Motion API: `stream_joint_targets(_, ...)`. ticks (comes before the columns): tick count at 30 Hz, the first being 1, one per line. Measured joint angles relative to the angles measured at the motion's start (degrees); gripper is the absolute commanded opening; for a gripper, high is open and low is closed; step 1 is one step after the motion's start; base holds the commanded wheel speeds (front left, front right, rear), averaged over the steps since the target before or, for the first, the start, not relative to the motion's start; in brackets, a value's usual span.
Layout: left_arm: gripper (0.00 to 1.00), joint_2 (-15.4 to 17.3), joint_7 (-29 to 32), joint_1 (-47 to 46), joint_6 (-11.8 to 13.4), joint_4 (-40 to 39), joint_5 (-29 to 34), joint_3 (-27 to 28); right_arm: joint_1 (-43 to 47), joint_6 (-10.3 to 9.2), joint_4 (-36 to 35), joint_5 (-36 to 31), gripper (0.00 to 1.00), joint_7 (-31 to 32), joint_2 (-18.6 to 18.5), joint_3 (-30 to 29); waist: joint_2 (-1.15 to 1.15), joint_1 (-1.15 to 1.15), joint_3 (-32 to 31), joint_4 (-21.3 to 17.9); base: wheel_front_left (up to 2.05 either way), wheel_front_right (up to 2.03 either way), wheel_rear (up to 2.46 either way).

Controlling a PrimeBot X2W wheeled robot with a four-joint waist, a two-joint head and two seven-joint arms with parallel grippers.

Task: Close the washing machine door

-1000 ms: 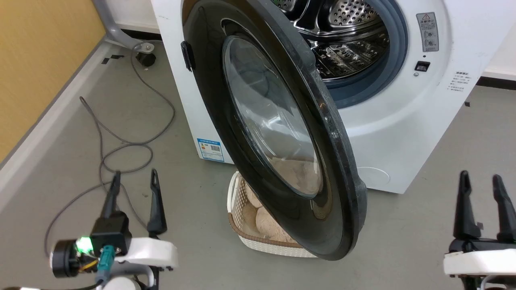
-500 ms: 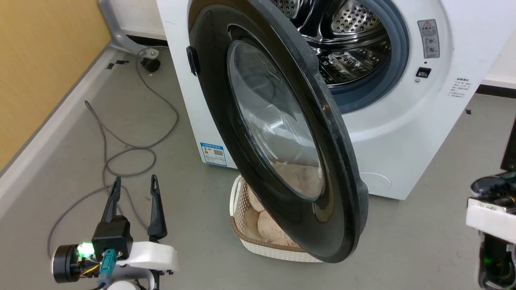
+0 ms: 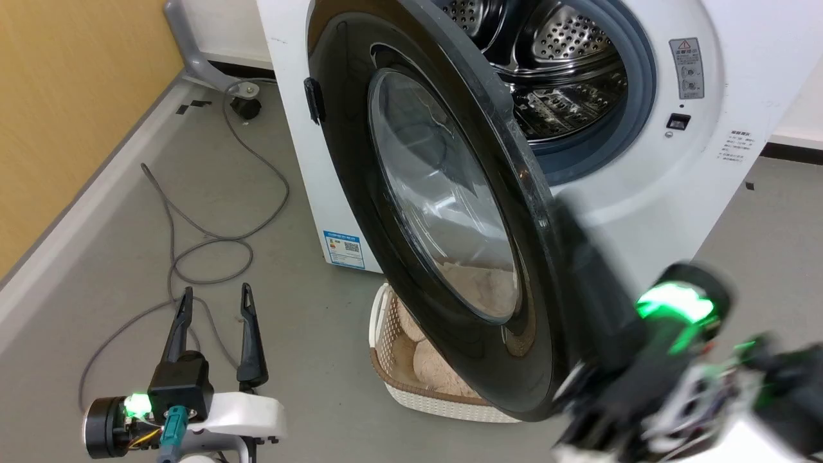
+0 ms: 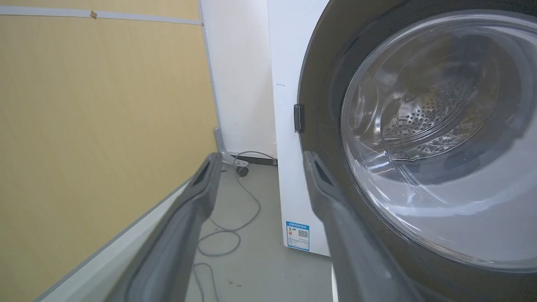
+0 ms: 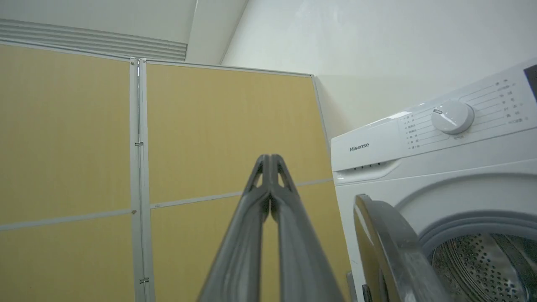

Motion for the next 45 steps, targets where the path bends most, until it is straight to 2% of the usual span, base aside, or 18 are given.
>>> stream_joint_targets(8,1.0,-0.8,0.0,0.3,-0.5,-0.7,1.2,1.3,2.6,0.01,8.9,-7.7,0.0,0.0,-7.2,12.8,0.0,0.0,0.1,-0.6,0.0,0.0,0.0)
stream_joint_targets(14,1.0,-1.4,0.0,0.4,-1.0,-1.0,1.8,1.9,6.5,0.01,17.1,-12.7,0.0,0.0,-8.5,14.0,0.0,0.0,0.4,-1.4,0.0,0.0,0.0)
stream_joint_targets(18,1.0,-1.8,0.0,0.4,-1.4,-1.2,2.0,2.3,8.3,0.01,21.1,-13.9,0.0,0.0,-8.5,10.8,0.0,0.0,0.8,-2.2,0.0,0.0,0.0)
stream_joint_targets(21,1.0,-2.1,0.0,0.4,-1.8,-1.3,2.5,2.3,9.0,0.01,23.3,-13.9,0.0,0.0,-8.4,5.4,0.0,0.0,1.4,-2.8,0.0,0.0,0.0)
stream_joint_targets(30,1.0,-2.6,0.0,0.3,-2.4,-1.6,3.5,1.5,8.1,0.16,25.8,-14.6,0.0,0.0,-8.3,-3.0,0.0,0.0,3.1,-3.6,0.0,0.0,0.0)
stream_joint_targets(41,1.0,-3.9,0.0,-4.5,-3.3,-3.0,4.0,-0.7,-3.2,0.18,32.2,-14.6,0.0,0.0,-9.6,-12.8,0.0,0.0,9.5,-3.7,0.0,0.0,0.0)
stream_joint_targets(45,1.0,-4.4,0.0,-7.2,-3.4,-3.6,4.3,-1.8,-8.5,0.11,36.8,-14.8,0.0,0.0,-11.8,-16.8,0.0,0.01,12.7,-3.1,0.0,0.0,0.0)
